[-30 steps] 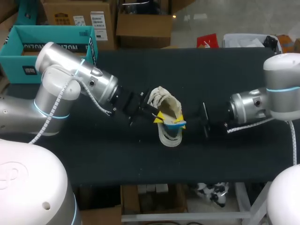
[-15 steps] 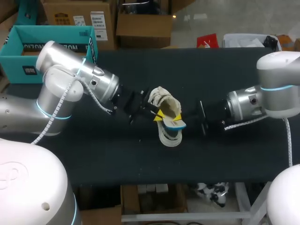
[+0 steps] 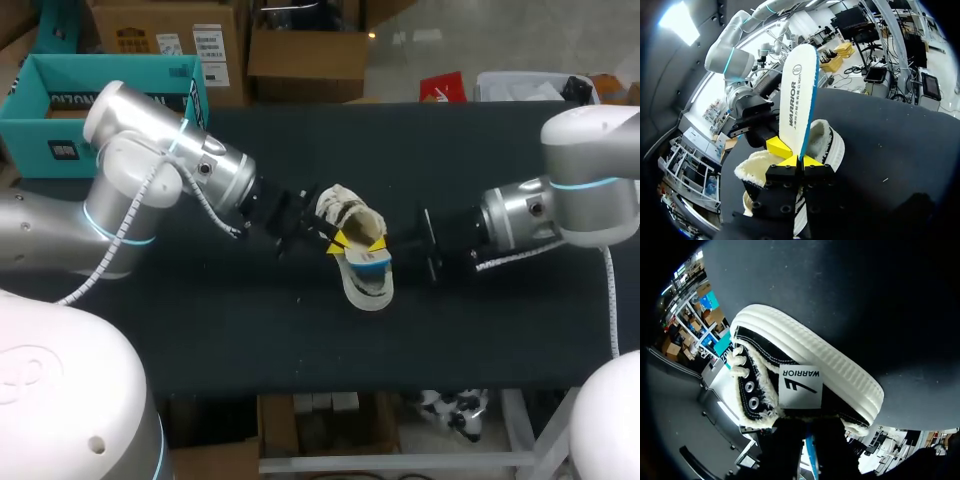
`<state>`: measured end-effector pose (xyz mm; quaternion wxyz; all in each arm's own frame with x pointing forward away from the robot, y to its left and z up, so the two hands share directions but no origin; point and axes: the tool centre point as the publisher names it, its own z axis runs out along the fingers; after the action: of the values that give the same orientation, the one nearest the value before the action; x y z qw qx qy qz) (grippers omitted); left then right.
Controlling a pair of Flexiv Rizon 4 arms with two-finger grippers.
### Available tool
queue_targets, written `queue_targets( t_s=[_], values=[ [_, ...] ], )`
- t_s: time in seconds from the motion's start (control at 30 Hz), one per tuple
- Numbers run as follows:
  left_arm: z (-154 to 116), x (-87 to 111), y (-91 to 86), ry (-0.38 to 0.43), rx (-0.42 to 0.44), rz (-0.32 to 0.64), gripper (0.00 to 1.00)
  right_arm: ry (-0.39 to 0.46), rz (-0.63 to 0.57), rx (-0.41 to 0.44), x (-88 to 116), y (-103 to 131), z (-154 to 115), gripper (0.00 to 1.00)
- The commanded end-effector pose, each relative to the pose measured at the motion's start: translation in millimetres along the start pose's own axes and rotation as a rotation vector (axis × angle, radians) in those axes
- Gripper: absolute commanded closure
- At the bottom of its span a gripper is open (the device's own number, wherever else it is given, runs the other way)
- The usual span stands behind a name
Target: Open the shoe tongue, take the insole out of the shoe, put the insole back into the shoe, and pack the shoe into the shoebox
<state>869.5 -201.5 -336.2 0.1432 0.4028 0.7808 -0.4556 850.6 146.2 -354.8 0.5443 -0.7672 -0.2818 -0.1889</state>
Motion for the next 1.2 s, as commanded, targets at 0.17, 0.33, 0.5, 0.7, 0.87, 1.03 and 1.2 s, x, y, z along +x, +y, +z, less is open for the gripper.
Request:
queue_targets(
  t_s=[0.17, 0.33, 0.5, 0.7, 0.87, 1.03, 1.2],
  values=[
    [3.1, 6.3, -17.3, 0.001, 0.048, 0.046, 0.70, 0.015, 0.007, -0.002, -3.3, 1.9, -2.3, 1.00],
    [9.2, 10.1, -35.4, 0.011, 0.071, 0.096, 0.76, 0.020, 0.010, -0.005, -4.2, 2.0, -2.7, 1.00],
    [14.9, 9.1, -43.9, 0.002, 0.075, 0.121, 0.93, 0.021, 0.012, -0.002, -6.0, 2.9, -2.2, 1.00],
    [16.4, 5.7, -39.9, -0.003, 0.053, 0.115, 1.00, 0.014, 0.011, 0.005, -10.5, -6.6, -3.2, 0.21],
    [12.9, 6.2, -36.8, -0.009, 0.045, 0.106, 1.00, 0.022, 0.008, -0.039, -16.1, -27.3, -12.2, 0.00],
    [12.2, 7.0, -35.5, -0.012, 0.040, 0.100, 1.00, 0.028, -0.012, -0.043, -15.5, -37.0, -14.5, 0.51],
    [12.1, 6.8, -34.7, -0.017, 0.034, 0.097, 1.00, 0.028, -0.018, -0.048, -15.2, -40.3, -15.1, 0.67]
  ],
)
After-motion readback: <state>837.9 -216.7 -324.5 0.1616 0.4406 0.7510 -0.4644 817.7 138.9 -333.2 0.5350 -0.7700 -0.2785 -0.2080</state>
